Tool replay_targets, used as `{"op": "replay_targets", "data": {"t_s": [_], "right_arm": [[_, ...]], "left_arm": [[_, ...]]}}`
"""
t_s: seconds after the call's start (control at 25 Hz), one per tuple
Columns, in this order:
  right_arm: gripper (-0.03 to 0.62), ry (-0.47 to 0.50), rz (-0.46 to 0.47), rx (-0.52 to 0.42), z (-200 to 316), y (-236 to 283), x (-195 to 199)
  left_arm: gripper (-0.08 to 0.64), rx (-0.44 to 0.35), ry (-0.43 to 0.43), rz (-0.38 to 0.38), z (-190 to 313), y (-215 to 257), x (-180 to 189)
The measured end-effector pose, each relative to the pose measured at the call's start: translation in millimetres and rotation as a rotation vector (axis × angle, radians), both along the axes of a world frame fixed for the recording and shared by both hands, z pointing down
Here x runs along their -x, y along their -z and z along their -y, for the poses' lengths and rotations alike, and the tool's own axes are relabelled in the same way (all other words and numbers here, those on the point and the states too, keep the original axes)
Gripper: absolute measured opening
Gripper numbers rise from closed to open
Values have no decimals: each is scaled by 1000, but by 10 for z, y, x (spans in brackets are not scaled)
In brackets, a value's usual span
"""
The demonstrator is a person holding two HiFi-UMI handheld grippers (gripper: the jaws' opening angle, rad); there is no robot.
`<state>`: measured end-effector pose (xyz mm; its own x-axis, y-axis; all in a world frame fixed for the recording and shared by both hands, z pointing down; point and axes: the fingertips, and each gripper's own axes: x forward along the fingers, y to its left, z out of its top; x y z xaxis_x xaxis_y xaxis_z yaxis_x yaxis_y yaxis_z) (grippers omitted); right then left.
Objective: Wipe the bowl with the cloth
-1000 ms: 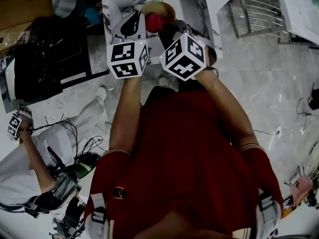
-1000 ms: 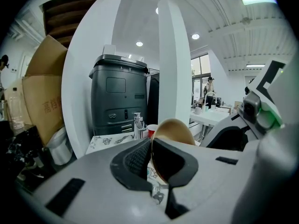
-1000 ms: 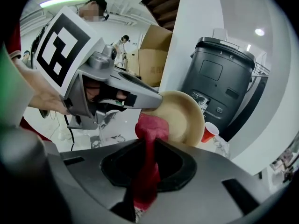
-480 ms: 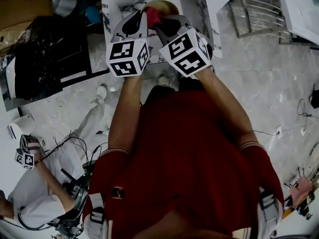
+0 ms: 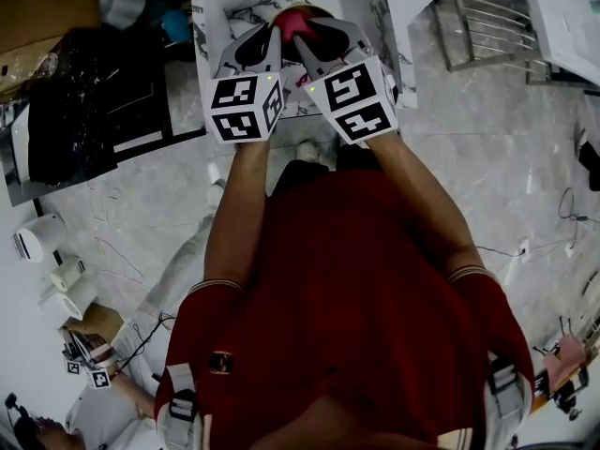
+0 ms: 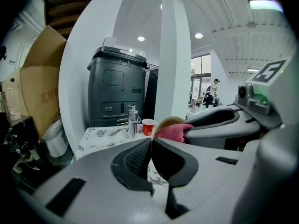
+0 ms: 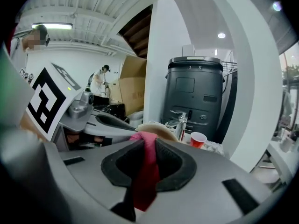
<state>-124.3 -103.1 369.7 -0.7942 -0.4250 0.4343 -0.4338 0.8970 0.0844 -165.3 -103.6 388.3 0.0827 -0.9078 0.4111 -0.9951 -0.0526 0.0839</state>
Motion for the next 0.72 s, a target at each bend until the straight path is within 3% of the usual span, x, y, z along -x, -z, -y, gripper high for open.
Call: {"op": "replay_targets", "data": {"t_s": [0.4, 0.72], "right_arm": [[66, -17, -59, -112, 42, 47, -64], [66, -20, -139, -105, 79, -9, -158]], "left_arm": [[20, 23, 9, 35, -10, -67, 14], [20, 9, 28, 66, 2, -25, 79]]}}
